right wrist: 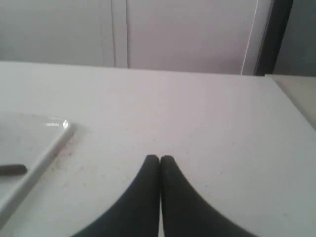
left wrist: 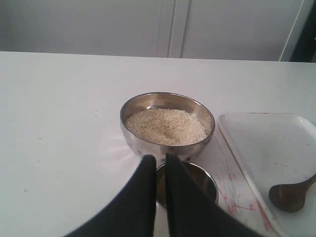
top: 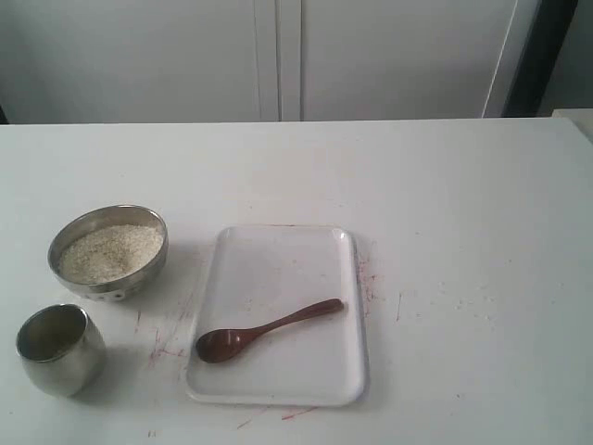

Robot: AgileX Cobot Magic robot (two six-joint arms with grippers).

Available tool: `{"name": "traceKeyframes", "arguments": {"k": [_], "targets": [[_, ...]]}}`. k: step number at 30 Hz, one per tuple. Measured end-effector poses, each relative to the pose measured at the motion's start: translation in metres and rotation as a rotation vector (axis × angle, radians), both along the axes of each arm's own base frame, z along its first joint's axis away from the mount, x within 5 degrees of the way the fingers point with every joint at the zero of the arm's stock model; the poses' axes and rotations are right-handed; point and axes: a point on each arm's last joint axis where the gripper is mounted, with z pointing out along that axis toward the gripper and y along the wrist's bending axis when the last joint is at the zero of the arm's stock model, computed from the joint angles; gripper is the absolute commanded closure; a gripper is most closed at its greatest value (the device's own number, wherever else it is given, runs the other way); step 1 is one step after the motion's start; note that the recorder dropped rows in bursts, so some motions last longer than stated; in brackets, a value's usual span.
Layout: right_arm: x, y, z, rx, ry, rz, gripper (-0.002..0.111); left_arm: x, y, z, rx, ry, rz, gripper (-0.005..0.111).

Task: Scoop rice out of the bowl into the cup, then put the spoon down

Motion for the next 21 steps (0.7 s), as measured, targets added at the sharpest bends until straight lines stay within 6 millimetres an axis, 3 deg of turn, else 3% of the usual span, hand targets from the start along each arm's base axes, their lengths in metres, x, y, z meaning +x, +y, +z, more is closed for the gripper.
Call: {"name": "traceKeyframes", "arguments": {"k": [21], "targets": [[-0.0014, -0.0011, -0.0066, -0.011, 0.074, -0.01, 0.108, 0.0, 0.0, 0.0, 0.0, 0.0, 0.0, 0.092]]}}
